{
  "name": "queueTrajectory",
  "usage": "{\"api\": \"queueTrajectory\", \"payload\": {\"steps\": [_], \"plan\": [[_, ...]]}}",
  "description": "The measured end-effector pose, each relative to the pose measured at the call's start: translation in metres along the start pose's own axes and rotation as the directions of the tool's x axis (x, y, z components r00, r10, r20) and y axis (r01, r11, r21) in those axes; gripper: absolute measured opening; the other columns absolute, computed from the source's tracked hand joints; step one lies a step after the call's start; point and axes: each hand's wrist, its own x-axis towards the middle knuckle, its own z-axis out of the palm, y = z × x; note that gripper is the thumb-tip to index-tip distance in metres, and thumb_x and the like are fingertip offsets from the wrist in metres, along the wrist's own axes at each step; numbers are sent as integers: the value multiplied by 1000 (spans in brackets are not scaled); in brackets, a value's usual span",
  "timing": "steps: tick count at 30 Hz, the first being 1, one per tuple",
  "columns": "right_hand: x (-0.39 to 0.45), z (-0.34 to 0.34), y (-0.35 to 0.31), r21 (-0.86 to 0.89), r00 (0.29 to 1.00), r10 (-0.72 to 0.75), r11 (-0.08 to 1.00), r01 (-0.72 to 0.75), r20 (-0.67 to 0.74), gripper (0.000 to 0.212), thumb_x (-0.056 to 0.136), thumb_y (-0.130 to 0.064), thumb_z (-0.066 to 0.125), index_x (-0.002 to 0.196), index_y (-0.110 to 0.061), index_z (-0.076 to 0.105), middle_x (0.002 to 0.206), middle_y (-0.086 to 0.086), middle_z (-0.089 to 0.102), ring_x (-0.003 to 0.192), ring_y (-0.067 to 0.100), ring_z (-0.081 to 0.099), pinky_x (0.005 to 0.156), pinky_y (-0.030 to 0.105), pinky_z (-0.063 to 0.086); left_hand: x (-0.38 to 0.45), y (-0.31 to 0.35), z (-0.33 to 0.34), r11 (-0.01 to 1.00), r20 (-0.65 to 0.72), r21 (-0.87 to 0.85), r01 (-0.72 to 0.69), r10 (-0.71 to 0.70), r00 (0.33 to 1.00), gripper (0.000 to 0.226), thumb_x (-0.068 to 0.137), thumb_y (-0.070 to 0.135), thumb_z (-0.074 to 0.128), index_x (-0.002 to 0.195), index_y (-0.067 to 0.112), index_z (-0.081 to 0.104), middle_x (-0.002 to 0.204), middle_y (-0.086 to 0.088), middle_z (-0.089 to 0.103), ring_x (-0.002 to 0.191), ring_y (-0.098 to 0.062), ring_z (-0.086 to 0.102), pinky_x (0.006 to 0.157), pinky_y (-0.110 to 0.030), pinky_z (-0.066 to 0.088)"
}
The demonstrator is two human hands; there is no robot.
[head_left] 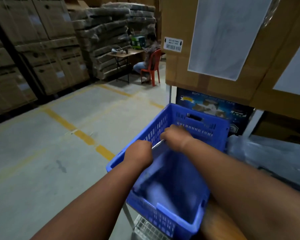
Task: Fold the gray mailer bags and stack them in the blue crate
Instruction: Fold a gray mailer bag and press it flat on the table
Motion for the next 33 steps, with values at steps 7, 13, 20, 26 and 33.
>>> {"api": "queueTrajectory", "payload": {"steps": [7,13,20,26,33], "plan": [[53,41,-8,256,974,223,941,-223,28,27,101,-29,54,124,-23,67,133,10,56,129,38,51,109,44,41,39,12,24,980,89,5,197,-196,976,28,91,11,61,117,14,72,117,-11,73,112,-34,70,92,-44,58],[62,67,-38,916,696,664,43,-399,272,41,107,-45,41,131,-14,54,140,20,56,120,36,58,96,41,42,49,20,33,945,101,-87,314,-306,947,33,92,11,60,123,10,71,119,-12,74,113,-34,71,93,-45,59],[58,75,-29,801,626,549,-150,-579,555,49,97,-16,59,145,-9,48,144,17,58,125,40,62,106,49,54,49,24,30,929,87,-94,359,-352,932,30,93,13,59,120,11,71,121,-14,73,114,-36,70,93,-45,59],[54,58,-46,788,750,246,-254,-562,614,23,95,0,48,112,-3,63,76,17,64,52,25,61,43,29,50,41,29,22,979,-59,24,205,-203,977,18,93,24,66,110,19,66,114,-7,71,106,-35,70,72,-40,49],[43,44,-45,804,787,178,-216,-554,590,12,101,-5,54,110,-5,61,83,14,66,64,24,64,48,27,51,34,39,13,967,15,253,30,-34,999,35,88,17,76,122,18,69,122,-5,60,116,-31,53,83,-42,52]]}}
